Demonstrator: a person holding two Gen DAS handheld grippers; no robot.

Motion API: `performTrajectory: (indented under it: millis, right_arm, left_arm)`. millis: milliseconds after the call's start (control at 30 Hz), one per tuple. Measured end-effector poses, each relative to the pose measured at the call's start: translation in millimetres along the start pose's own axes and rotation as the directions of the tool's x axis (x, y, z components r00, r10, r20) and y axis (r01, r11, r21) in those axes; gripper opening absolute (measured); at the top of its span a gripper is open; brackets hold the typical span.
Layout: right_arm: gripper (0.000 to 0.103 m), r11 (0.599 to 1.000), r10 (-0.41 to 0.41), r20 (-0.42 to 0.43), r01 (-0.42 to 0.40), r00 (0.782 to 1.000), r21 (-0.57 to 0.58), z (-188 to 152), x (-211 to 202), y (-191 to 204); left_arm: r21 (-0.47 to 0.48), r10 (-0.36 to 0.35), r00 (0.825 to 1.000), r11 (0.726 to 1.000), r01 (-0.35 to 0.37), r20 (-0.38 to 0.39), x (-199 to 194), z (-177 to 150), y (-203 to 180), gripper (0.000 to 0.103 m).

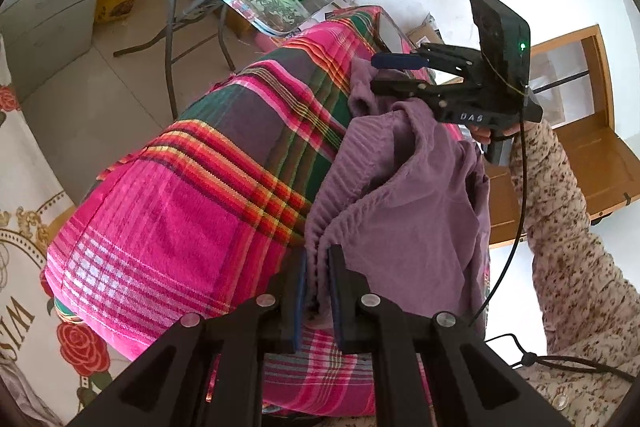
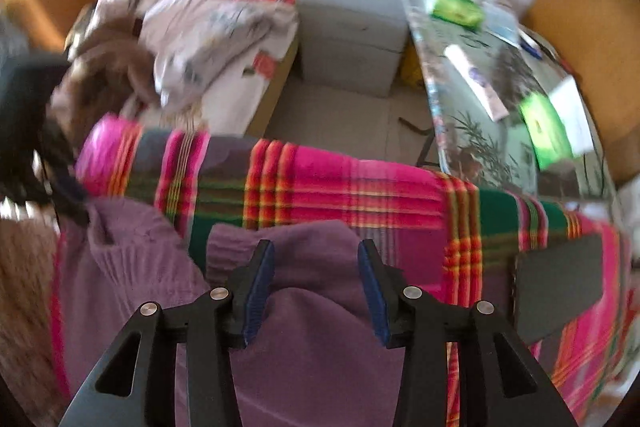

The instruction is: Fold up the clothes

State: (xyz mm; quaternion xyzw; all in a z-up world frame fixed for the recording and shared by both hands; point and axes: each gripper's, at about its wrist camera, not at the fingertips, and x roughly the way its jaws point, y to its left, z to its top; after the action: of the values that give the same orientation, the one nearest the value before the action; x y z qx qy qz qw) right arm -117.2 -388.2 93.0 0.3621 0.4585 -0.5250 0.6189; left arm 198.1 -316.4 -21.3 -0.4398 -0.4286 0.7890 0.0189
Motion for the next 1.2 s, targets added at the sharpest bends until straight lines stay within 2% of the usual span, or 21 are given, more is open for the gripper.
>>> performTrajectory:
  millis: [333,500,567,633,867,900,1000,1067,1133,1200]
  right_arm:
    - [0.045,0.994,-0.016,-0.043,0.011,0.999,-0.111,9.9,15.8,6.9]
    - [0.051,0.996,0.013,-0.058,-0.018,0.998,-0.089,13.6,19.0,0.1]
    - [0.059,0.997,0.011,-0.059,-0.016,0.998,-0.074,14.5,20.5,-1.7]
    - [0.063,0.999,0.036,-0.059,-0.038,0.998,-0.032,13.8,22.2,-8.9]
    - [0.061,0.999,0.032,-0.034,-0.031,0.999,0.029,8.1,19.8,-9.7]
    - [0.059,0.999,0.028,-0.034,-0.027,0.999,0.035,7.5,19.3,-8.8]
    - [0.044,0.998,0.032,-0.022,-0.031,0.999,0.050,5.1,16.3,-3.5]
    - [0.023,0.998,0.032,-0.012,-0.031,0.999,0.060,3.1,14.0,0.1]
    - [0.011,0.997,0.017,-0.002,-0.017,1.000,0.070,0.4,11.2,2.5]
    - [0.006,0.997,0.001,0.014,-0.002,1.000,0.083,-2.7,7.3,4.3]
  left_arm:
    - [0.002,-0.016,1.000,1.000,0.016,-0.011,1.6,3.2,0.4,0.012]
    - [0.002,-0.020,1.000,1.000,0.020,-0.014,1.7,3.5,0.7,0.012]
    - [0.003,-0.020,1.000,1.000,0.020,-0.016,1.6,3.8,0.7,0.012]
    - [0.005,-0.020,1.000,1.000,0.020,-0.016,1.1,3.5,0.7,0.012]
    - [0.002,-0.016,1.000,1.000,0.016,-0.017,1.6,4.1,0.7,0.012]
    - [0.002,-0.014,1.000,1.000,0.014,-0.016,1.7,3.9,0.4,0.012]
    - [0.003,-0.008,1.000,1.000,0.008,-0.015,1.9,3.7,-0.9,0.012]
    - [0.005,-0.003,1.000,1.000,0.003,-0.014,2.1,3.6,-2.2,0.012]
    - [0.009,0.004,1.000,1.000,-0.004,-0.014,2.2,3.5,-3.5,0.012]
    - [0.013,0.010,1.000,1.000,-0.010,-0.013,2.3,3.4,-4.9,0.012]
